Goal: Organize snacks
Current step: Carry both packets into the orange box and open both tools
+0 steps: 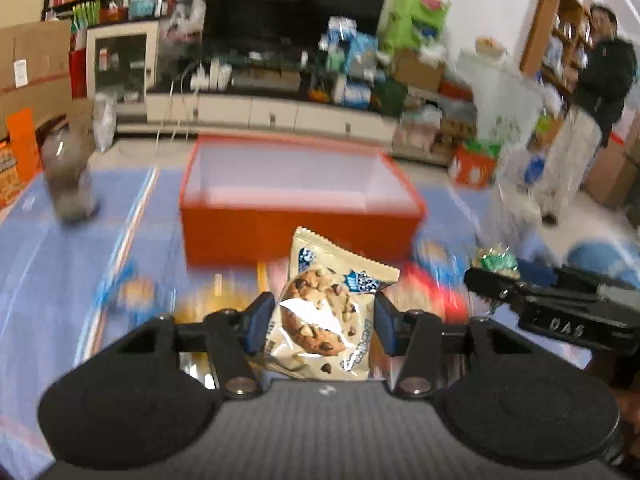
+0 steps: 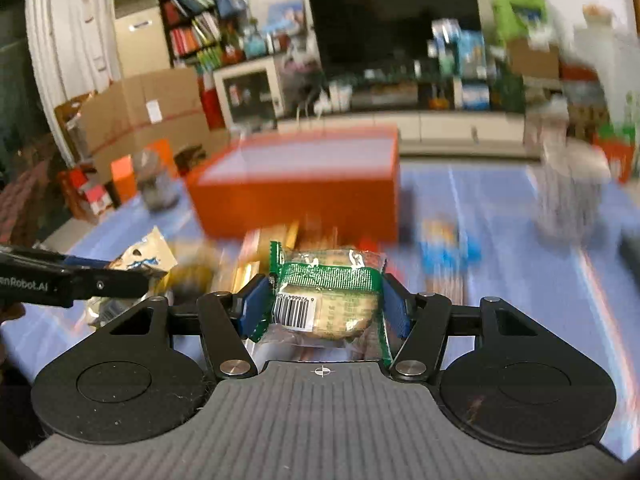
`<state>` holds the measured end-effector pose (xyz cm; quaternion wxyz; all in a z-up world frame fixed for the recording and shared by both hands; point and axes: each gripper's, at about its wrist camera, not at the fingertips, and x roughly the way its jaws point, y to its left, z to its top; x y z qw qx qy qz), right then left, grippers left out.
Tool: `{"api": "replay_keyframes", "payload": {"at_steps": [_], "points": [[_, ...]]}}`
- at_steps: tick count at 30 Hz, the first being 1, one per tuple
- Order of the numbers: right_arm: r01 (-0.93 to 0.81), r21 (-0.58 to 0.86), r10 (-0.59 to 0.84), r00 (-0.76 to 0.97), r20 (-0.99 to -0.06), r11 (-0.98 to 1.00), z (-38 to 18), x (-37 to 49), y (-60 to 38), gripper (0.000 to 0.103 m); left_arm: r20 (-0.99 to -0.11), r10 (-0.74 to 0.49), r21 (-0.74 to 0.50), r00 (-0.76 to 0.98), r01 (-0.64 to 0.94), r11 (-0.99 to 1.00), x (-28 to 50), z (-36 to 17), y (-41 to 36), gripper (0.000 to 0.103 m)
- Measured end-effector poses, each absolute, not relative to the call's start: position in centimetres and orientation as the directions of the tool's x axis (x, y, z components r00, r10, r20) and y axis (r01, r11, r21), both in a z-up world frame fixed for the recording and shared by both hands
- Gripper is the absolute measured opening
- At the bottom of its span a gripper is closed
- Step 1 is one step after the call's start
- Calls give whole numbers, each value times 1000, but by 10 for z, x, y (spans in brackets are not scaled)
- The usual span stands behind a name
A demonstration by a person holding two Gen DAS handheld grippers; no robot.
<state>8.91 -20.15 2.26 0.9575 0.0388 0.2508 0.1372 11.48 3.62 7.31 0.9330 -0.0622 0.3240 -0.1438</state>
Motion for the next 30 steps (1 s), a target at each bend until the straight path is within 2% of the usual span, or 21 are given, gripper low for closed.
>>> {"api": "replay_keyframes", "payload": {"at_steps": [5,9,13,14,15,16,20,23,26,28,30], "points": [[-205,116,236,871,-431,972,51,194,-183,50,-548,-283,-240,787,176,955,218,87,35,50],[-194,119,227,868,-442,974,35,259,-168,50,-580,-263,-232,771,152,961,271,67,36,50],[-192,128,230,840,-492,973,11,296,-152,51,-599,-212,-213,772,101,972,293,48,45,50],[-191,119,225,837,-499,974,5,299,-149,52,-605,-206,-213,769,93,973,295,46,48,53],[-193,119,226,833,-504,974,0,302,-146,57,-610,-202,-214,766,87,973,298,46,50,68],[-194,127,232,830,-507,973,-3,304,-146,61,-603,-201,-218,772,82,972,297,47,52,75],[-195,125,231,851,-471,973,3,297,-146,64,-578,-164,-170,800,79,982,289,56,50,77],[-195,147,240,873,-425,970,18,282,-149,74,-561,-182,-166,807,106,980,277,65,46,79],[-200,144,242,877,-415,969,28,265,-149,77,-564,-172,-146,808,107,983,254,69,45,80],[-212,145,254,867,-428,966,28,249,-150,82,-575,-178,-146,798,114,983,235,72,46,83],[-206,166,261,853,-453,964,25,228,-155,84,-590,-168,-135,790,108,985,214,70,51,97]]}}
